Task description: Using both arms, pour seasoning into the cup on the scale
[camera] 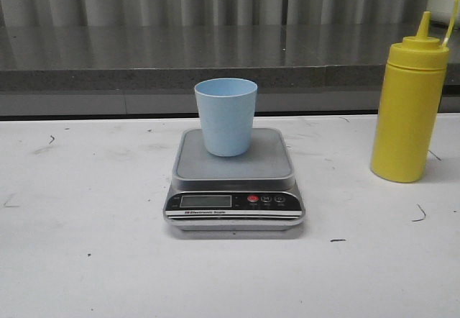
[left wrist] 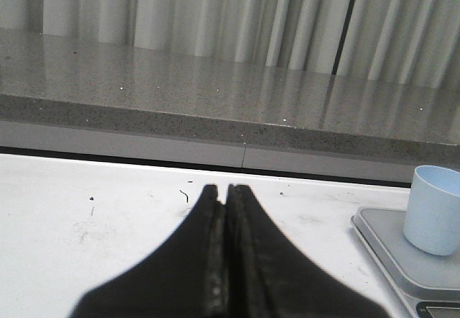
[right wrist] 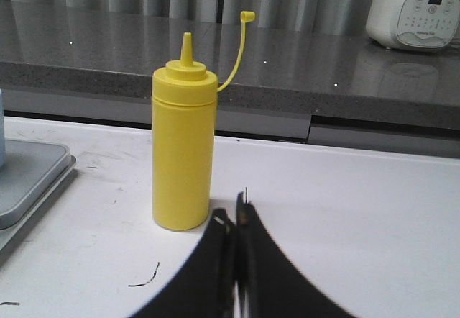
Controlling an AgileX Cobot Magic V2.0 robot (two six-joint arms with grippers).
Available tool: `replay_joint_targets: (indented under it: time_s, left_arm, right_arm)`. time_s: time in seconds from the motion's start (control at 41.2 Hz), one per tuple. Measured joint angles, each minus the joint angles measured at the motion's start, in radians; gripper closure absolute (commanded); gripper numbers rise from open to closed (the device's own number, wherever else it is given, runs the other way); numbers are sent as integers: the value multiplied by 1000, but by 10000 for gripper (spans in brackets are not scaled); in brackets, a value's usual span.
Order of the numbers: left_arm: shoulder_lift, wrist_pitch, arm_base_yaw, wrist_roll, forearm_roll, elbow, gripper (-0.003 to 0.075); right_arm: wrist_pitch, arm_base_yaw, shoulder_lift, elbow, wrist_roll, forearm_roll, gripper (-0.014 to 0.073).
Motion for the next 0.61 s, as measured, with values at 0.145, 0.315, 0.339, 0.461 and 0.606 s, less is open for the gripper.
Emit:
replay_joint_targets:
  time_s: [0.145, 0.315, 0.339, 0.461, 0.606]
  left_arm:
    - [0, 0, 0, 0, 0, 0, 740]
    - [0, 0, 0, 0, 0, 0, 740]
    - [0, 0, 0, 0, 0, 0, 740]
    - [0, 0, 0, 0, 0, 0, 740]
    - [0, 0, 7, 0, 0, 0, 740]
  right_arm:
    - [0, 0, 0, 0, 0, 2, 662]
    - [0, 0, 0, 0, 0, 2, 662]
    - [0, 0, 0, 0, 0, 2, 662]
    - [0, 0, 0, 0, 0, 2, 662]
    - [0, 0, 0, 0, 0, 2, 662]
